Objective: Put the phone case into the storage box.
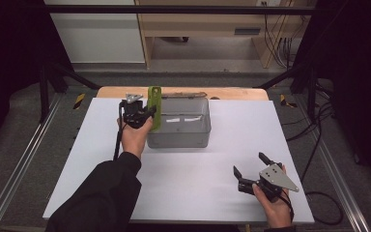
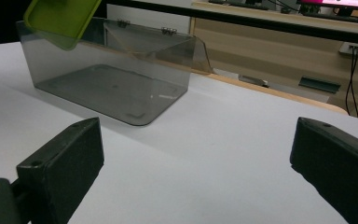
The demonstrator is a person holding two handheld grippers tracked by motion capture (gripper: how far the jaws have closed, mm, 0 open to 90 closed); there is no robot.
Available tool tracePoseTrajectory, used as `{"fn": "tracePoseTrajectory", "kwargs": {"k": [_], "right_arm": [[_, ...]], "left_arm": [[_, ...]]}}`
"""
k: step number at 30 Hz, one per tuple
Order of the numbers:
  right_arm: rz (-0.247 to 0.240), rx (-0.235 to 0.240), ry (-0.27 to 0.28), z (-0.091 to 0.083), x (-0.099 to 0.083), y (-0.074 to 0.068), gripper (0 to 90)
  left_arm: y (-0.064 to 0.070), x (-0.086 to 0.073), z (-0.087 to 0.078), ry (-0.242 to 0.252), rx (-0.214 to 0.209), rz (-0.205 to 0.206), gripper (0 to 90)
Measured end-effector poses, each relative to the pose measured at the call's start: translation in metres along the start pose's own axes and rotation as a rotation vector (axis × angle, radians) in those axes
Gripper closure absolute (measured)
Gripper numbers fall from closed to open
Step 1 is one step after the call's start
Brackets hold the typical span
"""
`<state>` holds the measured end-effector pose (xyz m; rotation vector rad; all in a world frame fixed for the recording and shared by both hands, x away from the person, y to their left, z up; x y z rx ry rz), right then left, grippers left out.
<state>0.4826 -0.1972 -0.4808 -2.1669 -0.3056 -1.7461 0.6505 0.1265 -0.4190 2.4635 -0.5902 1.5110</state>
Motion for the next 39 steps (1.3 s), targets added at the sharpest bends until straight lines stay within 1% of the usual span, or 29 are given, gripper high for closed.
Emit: {"fn": "tracePoseTrajectory", "kwargs": {"k": [16, 39], "right_arm": [[0.000, 0.001, -0.002, 0.0002, -0.0003, -0.0003, 3.0], [-0.002, 0.003, -0.004, 0.0004, -0.0007, -0.0003, 2.9]], "left_arm": [[-0.0014, -0.0046, 0.0022, -0.008, 0.004, 0.001, 77.2], [-0.0028, -0.0079, 0.0032, -0.019, 0.028, 0.042, 77.2]]}}
Point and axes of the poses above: each handheld gripper's, and its own axes: z roughly forward along the jaws, x roughly out of its top, y roughly to its right, the point moved 9 cm from there along z, roughly forward along the jaws, and after that the axes turned 14 degrees about z, right-handed, at the moved point
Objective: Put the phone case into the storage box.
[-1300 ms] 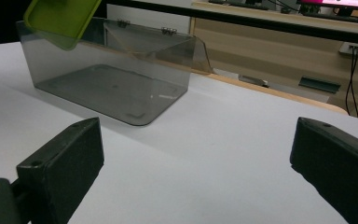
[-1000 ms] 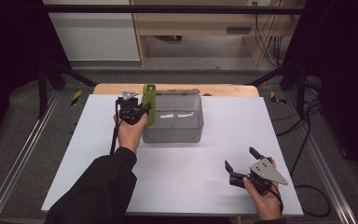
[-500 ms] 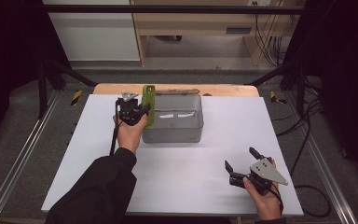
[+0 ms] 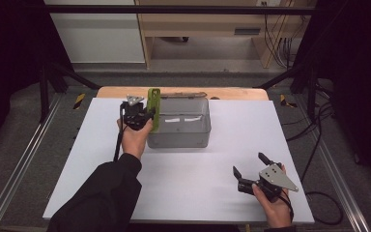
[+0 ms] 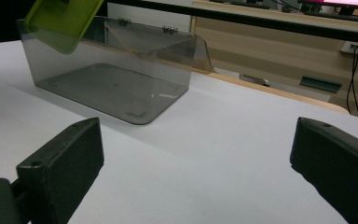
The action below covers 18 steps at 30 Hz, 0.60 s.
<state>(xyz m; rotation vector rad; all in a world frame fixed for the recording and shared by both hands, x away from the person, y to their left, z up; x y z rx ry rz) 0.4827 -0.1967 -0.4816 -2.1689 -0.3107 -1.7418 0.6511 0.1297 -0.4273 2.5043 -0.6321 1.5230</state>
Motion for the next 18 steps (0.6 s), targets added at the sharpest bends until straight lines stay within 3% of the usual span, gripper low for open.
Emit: {"fn": "tracePoseTrajectory", "kwargs": {"k": [18], "right_arm": [[-0.002, 0.003, -0.006, 0.0007, -0.0011, -0.0005, 2.9]], "left_arm": [[-0.0023, -0.0095, 0.0042, -0.019, 0.002, 0.002, 77.2]]}}
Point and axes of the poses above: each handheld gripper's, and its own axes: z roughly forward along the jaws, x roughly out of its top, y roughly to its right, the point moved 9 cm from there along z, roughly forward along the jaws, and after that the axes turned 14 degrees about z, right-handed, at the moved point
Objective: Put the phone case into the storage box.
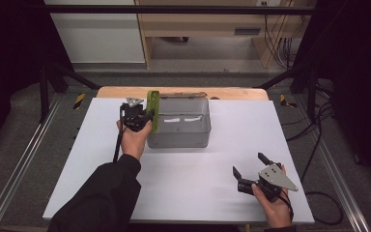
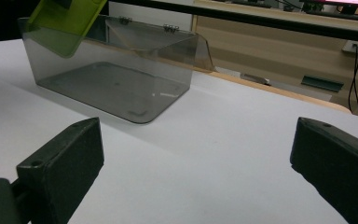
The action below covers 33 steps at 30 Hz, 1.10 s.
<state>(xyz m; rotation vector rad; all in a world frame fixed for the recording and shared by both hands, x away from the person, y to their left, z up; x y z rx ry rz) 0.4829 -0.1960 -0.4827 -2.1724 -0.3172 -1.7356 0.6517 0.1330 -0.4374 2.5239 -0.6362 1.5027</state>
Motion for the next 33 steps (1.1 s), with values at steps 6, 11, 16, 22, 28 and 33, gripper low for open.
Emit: {"fn": "tracePoseTrajectory", "kwargs": {"k": [6, 11, 16, 22, 28, 33], "right_arm": [[0.001, 0.002, -0.003, 0.000, 0.000, -0.001, 3.1], [0.000, 0.003, -0.005, 0.000, -0.001, -0.001, 3.1], [-0.001, 0.002, -0.005, 0.000, -0.001, 0.000, 3.2], [-0.001, 0.004, -0.009, 0.000, -0.001, -0.001, 3.2], [0.001, 0.005, -0.010, 0.000, -0.001, -0.001, 3.2], [0.002, 0.005, -0.009, 0.000, -0.001, -0.001, 3.2]], "left_arm": [[0.002, -0.001, 0.001, -0.006, -0.006, -0.002, 77.2], [0.004, -0.003, 0.003, -0.011, -0.010, -0.001, 77.2], [0.004, -0.005, 0.004, -0.018, -0.013, -0.004, 77.2], [0.005, -0.007, 0.005, -0.023, -0.017, -0.005, 77.2], [0.006, -0.010, 0.007, -0.034, -0.020, -0.002, 77.1], [0.008, -0.012, 0.008, -0.041, -0.026, -0.007, 77.1]]}}
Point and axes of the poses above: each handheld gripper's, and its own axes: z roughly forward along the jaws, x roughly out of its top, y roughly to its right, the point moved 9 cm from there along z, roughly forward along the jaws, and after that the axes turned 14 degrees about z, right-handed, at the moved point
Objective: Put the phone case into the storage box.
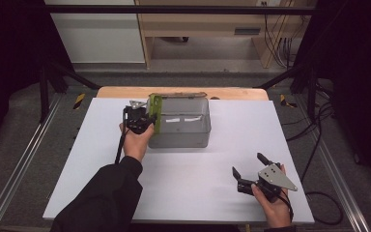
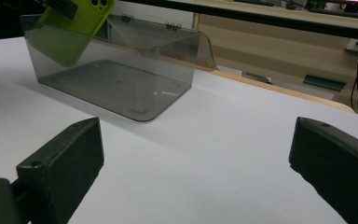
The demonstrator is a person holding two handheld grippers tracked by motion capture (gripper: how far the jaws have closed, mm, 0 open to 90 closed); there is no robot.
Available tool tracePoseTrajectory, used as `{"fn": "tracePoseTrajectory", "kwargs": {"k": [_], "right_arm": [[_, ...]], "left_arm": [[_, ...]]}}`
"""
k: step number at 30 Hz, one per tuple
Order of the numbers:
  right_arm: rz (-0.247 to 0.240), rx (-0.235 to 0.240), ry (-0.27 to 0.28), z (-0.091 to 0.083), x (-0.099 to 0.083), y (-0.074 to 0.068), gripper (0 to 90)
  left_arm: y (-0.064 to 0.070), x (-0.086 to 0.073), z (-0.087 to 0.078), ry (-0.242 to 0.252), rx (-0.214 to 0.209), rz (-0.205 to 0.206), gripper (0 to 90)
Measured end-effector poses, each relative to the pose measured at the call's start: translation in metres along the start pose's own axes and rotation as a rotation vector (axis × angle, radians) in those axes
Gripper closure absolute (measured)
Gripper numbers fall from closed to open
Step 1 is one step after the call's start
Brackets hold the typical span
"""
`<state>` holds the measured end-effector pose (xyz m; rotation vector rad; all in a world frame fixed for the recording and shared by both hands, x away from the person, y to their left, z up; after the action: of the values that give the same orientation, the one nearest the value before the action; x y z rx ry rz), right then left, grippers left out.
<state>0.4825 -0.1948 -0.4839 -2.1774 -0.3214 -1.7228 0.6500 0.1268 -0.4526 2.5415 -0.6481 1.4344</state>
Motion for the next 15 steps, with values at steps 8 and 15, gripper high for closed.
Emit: {"fn": "tracePoseTrajectory", "kwargs": {"k": [8, 15], "right_arm": [[-0.002, 0.001, -0.001, 0.0003, -0.0002, -0.0002, 3.2], [-0.007, 0.005, -0.005, 0.0008, -0.0007, -0.0011, 3.3]], "left_arm": [[0.0003, -0.0012, 0.0007, -0.006, -0.004, -0.010, 77.1], [0.0012, -0.0024, 0.0015, -0.009, -0.018, -0.037, 77.1]]}}
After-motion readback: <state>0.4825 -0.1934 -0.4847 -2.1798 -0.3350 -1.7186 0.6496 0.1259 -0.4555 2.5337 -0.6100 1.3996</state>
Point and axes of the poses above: each handheld gripper's, and its own axes: z roughly forward along the jaws, x roughly out of its top, y roughly to its right, the point moved 9 cm from there along z, roughly forward along the jaws, and after that the axes turned 14 degrees about z, right-handed, at the moved point
